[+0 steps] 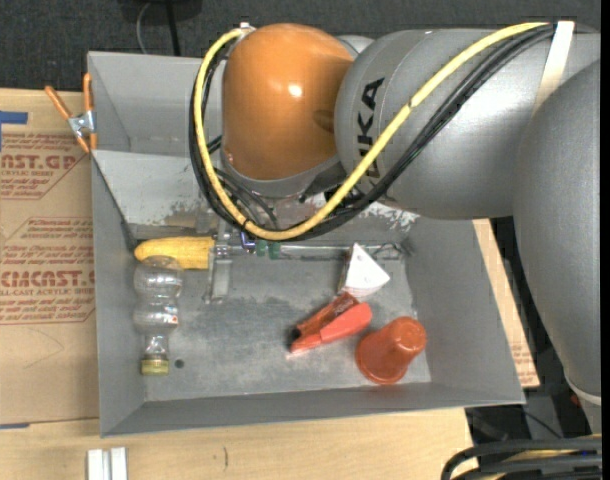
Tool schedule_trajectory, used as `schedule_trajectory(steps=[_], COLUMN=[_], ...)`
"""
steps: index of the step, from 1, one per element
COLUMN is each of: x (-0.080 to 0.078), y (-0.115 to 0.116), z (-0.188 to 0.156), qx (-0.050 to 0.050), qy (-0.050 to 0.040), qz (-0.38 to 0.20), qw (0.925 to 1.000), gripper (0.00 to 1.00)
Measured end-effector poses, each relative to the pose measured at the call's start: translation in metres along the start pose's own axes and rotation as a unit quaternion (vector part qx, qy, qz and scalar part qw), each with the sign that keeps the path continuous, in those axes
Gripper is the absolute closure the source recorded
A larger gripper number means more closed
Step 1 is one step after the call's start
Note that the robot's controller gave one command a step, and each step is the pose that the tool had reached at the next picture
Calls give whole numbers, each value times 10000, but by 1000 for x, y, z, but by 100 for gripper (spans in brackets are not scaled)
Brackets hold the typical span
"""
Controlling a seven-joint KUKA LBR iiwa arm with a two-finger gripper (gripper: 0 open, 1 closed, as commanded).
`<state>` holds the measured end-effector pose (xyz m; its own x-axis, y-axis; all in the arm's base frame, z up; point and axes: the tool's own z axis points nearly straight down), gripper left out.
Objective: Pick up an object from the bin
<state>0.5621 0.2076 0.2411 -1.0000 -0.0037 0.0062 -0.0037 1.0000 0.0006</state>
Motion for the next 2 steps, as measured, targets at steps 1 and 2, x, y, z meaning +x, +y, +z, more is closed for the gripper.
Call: schedule_trajectory(steps=[1,2], x=[-2,-14], y=[-1,-12], z=[-5,29], qx=[-7,-29], qy=[-38,-74], qz=[10,144], qw=[10000,9999], gripper=[0,0])
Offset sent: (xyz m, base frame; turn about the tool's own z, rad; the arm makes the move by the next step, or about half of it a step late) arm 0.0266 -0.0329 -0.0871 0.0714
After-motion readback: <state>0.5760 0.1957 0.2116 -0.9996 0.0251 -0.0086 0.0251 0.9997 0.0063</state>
